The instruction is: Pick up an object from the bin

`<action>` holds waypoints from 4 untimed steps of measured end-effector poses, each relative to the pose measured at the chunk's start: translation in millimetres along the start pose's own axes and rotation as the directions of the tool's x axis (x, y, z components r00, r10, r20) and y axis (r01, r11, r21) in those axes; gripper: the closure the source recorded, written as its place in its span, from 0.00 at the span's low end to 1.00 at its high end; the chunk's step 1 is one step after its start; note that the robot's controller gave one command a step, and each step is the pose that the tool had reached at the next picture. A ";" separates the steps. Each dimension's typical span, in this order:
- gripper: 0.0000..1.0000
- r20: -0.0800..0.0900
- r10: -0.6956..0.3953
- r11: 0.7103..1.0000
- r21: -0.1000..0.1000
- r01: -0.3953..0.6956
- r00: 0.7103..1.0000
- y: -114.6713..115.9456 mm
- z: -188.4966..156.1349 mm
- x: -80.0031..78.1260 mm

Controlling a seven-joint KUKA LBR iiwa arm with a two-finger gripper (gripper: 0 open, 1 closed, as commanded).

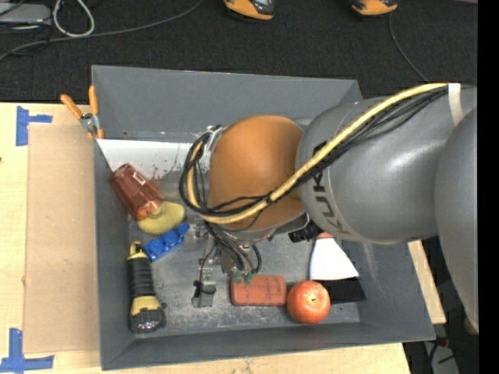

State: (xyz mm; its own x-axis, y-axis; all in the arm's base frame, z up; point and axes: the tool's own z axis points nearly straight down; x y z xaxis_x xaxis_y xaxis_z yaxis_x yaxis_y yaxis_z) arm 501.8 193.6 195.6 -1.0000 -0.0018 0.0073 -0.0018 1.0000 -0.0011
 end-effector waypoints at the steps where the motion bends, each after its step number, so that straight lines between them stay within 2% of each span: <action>1: 0.00 0.005 0.004 1.000 -0.001 -0.004 1.000 -1.0 -2.3 -1.7; 2: 0.00 0.012 0.044 0.999 -0.005 -0.044 0.999 0.3 68.6 -52.2; 3: 0.00 0.012 -0.232 0.973 -0.001 0.232 0.973 4.4 80.1 -88.7; 4: 0.00 0.009 -0.143 0.990 -0.002 0.143 0.990 16.6 85.2 -102.7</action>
Offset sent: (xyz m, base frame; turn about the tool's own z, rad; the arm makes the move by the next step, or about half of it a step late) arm 0.0845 -0.0012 -0.1256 0.0711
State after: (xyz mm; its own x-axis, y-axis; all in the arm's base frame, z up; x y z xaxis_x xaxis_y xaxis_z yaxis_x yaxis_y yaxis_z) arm 603.8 210.2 109.7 -0.9895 -0.1445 -0.0020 -0.1445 0.9895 0.0024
